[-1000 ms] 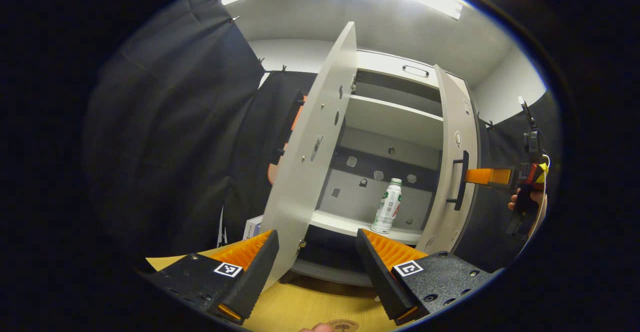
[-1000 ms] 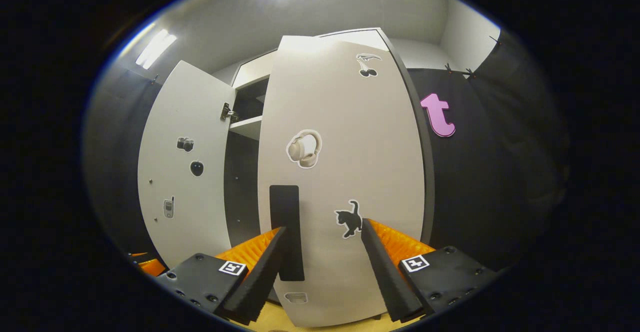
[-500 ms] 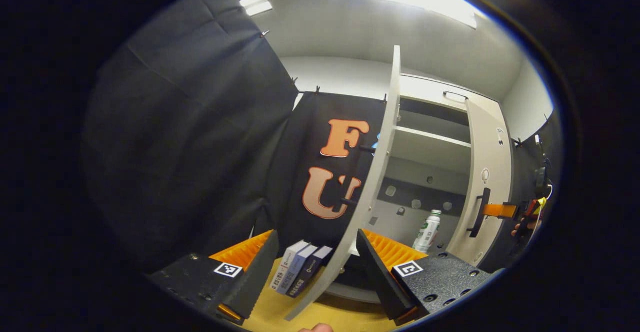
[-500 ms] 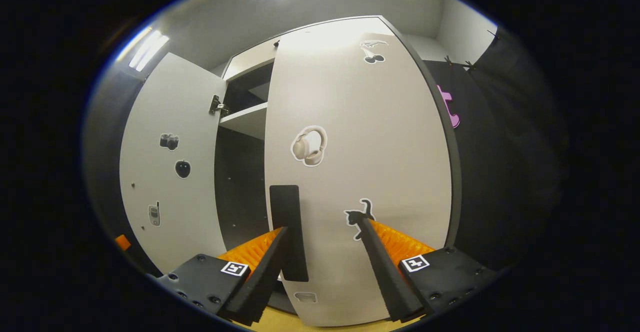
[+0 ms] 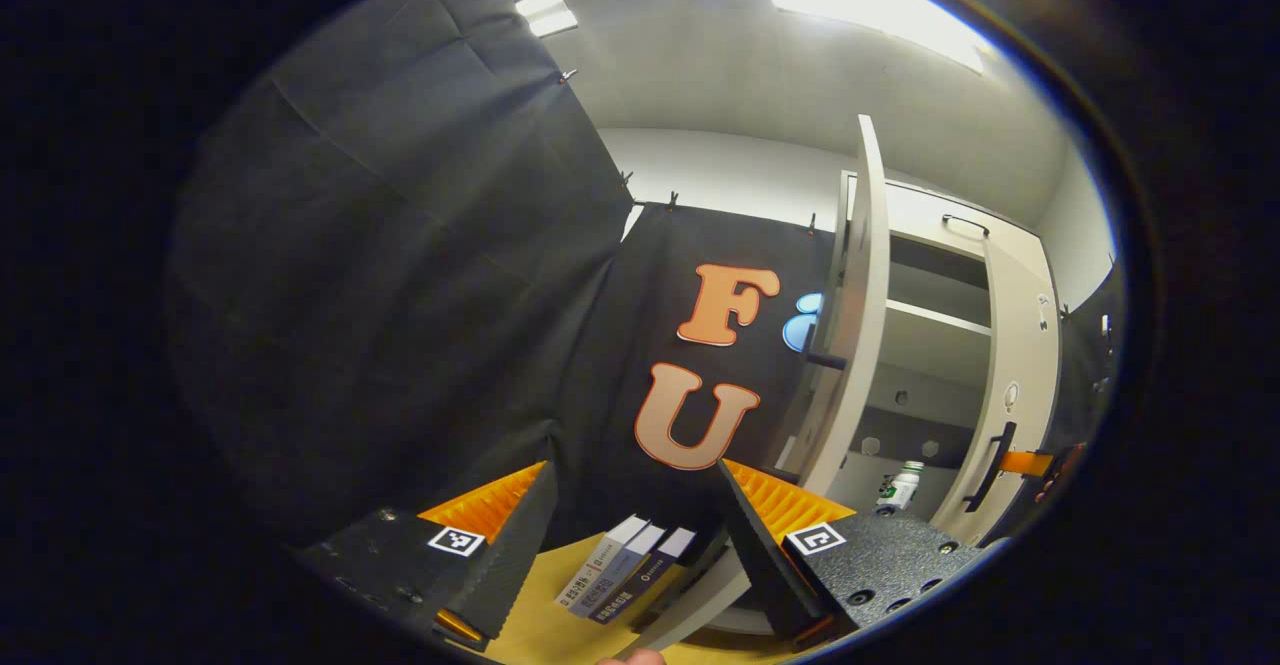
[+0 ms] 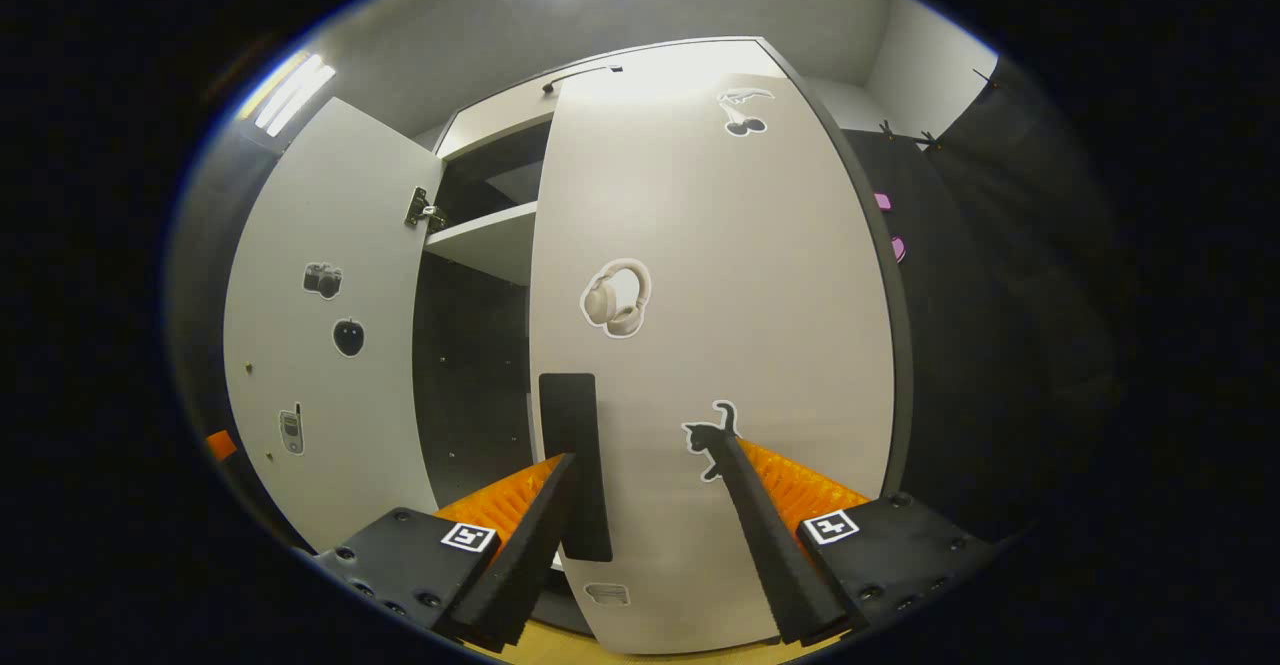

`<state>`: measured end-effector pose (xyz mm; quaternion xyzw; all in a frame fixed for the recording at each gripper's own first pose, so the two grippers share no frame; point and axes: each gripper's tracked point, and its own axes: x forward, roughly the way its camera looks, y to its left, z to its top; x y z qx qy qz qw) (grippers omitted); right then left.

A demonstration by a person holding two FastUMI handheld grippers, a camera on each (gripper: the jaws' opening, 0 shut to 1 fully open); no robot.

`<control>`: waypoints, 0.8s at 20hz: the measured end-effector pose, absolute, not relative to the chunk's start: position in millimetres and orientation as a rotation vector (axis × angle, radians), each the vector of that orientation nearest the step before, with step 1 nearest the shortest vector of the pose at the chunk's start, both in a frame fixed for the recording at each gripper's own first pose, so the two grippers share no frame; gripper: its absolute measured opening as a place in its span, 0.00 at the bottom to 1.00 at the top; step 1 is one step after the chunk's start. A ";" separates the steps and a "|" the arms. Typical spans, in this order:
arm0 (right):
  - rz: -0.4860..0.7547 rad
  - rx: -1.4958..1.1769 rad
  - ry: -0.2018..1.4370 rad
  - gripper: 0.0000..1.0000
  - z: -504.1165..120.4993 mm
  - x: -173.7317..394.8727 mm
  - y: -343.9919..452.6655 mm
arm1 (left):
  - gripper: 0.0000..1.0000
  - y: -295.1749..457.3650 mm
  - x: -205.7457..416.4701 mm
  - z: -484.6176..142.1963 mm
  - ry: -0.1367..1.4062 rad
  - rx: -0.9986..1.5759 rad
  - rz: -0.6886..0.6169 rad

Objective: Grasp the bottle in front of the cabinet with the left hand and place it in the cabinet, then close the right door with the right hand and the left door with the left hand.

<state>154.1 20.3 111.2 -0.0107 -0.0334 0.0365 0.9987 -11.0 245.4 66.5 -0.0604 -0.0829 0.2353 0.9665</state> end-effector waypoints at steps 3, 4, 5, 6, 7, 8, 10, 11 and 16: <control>0.080 -0.036 -0.061 0.95 108.7 120.4 14.3 | 0.94 254.7 11.6 82.2 -0.212 -0.082 0.474; 0.083 -0.039 -0.058 0.95 107.0 111.3 12.6 | 0.94 255.6 18.2 83.4 -0.220 -0.074 0.468; 0.074 -0.042 -0.054 0.95 105.5 104.2 8.6 | 0.94 253.4 25.1 83.9 -0.222 -0.071 0.459; 0.054 -0.043 -0.043 0.95 100.9 98.0 2.4 | 0.94 250.8 30.7 84.4 -0.223 -0.067 0.449; 0.039 -0.039 -0.028 0.95 95.7 90.0 -3.7 | 0.94 247.0 36.9 84.8 -0.225 -0.063 0.437; 0.031 -0.030 -0.021 0.95 90.7 83.7 -8.4 | 0.94 242.2 42.6 85.2 -0.225 -0.059 0.424; 0.018 -0.009 -0.012 0.95 83.6 72.0 -17.3 | 0.94 235.0 52.5 83.2 -0.217 -0.042 0.409; 0.007 0.001 -0.001 0.95 79.3 66.8 -23.2 | 0.94 235.8 52.2 87.4 -0.236 -0.028 0.417; -0.015 0.035 0.003 0.95 69.0 50.2 -44.8 | 0.90 227.8 54.6 89.1 -0.227 -0.011 0.393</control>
